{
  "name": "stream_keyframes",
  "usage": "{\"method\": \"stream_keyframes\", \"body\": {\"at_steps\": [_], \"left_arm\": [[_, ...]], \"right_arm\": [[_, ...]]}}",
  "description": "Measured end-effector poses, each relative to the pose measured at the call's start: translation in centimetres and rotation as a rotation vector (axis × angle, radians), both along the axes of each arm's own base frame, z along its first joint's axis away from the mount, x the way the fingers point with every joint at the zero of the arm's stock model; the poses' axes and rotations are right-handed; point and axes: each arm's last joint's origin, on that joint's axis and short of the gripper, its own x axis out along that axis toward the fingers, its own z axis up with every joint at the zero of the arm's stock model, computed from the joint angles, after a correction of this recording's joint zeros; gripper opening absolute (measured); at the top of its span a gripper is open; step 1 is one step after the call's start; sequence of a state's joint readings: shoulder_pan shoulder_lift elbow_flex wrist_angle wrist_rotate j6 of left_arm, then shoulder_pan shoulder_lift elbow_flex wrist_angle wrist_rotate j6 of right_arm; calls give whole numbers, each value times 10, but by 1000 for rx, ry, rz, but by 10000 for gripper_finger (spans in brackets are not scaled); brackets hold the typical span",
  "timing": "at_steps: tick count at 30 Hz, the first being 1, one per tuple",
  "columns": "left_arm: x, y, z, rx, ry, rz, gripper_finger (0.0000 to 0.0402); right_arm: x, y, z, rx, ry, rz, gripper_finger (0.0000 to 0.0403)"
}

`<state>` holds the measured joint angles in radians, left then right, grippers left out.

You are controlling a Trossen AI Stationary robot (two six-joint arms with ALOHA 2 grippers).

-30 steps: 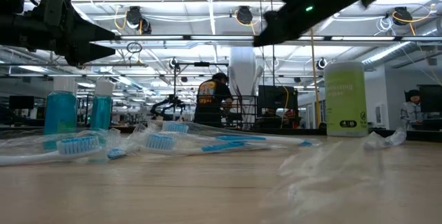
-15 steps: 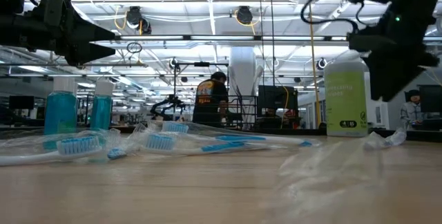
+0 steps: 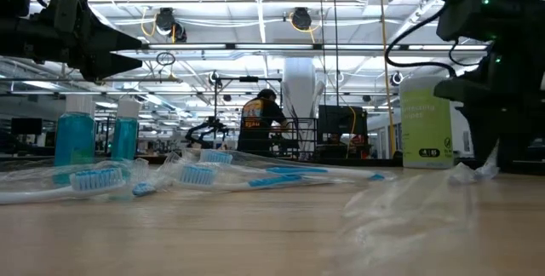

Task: Pick & Place toothbrushing station
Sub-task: Put the violet toothbrush into the right compartment of the wire organizer

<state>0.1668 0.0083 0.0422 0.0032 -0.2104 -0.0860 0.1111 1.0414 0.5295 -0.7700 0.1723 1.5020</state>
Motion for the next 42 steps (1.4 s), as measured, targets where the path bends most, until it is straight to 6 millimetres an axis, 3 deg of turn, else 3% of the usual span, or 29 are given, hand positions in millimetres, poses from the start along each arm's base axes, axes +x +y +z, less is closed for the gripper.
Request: {"method": "stream_keyframes", "body": {"at_steps": [11,33,42], "left_arm": [[0,0,0,0,0,0,367],[0,0,0,0,0,0,367],[0,0,0,0,0,0,367]], "right_arm": [[-7,-12,-28,-27,-23,-91,153],[15,-18,-20,-257,-264,-49,153],[21,-22,-33,-282,-174,-11,153]]}}
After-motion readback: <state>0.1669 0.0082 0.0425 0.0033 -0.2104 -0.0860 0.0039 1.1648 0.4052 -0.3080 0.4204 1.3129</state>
